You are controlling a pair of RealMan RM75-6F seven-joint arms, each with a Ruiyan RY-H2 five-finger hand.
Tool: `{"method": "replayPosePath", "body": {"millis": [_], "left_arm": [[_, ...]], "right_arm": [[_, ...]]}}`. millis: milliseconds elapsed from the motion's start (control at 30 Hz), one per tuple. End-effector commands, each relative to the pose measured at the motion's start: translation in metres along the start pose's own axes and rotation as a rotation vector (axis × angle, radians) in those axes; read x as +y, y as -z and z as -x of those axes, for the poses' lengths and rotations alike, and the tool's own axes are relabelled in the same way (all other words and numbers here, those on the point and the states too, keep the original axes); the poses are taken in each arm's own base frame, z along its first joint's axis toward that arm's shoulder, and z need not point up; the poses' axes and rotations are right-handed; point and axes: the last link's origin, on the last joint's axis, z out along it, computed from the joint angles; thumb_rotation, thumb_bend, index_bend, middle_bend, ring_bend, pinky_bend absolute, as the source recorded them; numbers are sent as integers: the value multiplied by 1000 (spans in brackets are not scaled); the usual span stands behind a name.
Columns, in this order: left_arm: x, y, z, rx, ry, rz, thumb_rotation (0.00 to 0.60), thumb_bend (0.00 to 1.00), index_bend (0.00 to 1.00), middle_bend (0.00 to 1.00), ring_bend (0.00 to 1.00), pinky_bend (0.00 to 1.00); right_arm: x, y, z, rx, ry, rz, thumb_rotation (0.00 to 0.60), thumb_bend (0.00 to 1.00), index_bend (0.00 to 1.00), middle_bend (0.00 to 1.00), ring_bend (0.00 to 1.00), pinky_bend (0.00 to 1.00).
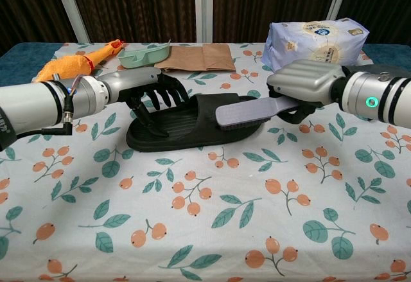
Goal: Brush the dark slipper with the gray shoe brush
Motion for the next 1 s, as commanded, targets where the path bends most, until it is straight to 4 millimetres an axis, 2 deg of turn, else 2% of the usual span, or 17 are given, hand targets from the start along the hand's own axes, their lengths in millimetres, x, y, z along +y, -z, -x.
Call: {"method": "replayPosePath", "body": {"millis": [33,200,367,467,633,767,1000], "left_arm": [[0,0,1,-2,-6,1,600,28,357,418,317,338],[1,-1,1,-5,-13,2,600,29,357,418,317,339],[2,-2,-1,-3,-16,5,600,29,357,418,317,339],[2,-2,-1,-3,-20,6,600,29,357,418,317,339],[2,-2,-1,-7,-26,3,600,29,357,418,317,339],[1,-2,0,-9,-27,0,600,29,357,418,317,339],[1,-2,0,-10,-32,1,600,29,357,418,317,339]], "right_arm": [[14,7,0,8,-14,35,600,628,1000,942,1000,1000],[25,7,-17,75,-140,78,600,628,1000,942,1000,1000],[10,-15,-31,89,-228,49,600,628,1000,942,1000,1000],[-5,-32,-27,48,-251,34,600,628,1000,942,1000,1000],[-14,-45,-14,-15,-254,40,600,628,1000,942,1000,1000],[-6,-40,-4,-43,-249,66,600,628,1000,942,1000,1000],[29,-13,0,-58,-235,135,600,628,1000,942,1000,1000]]}}
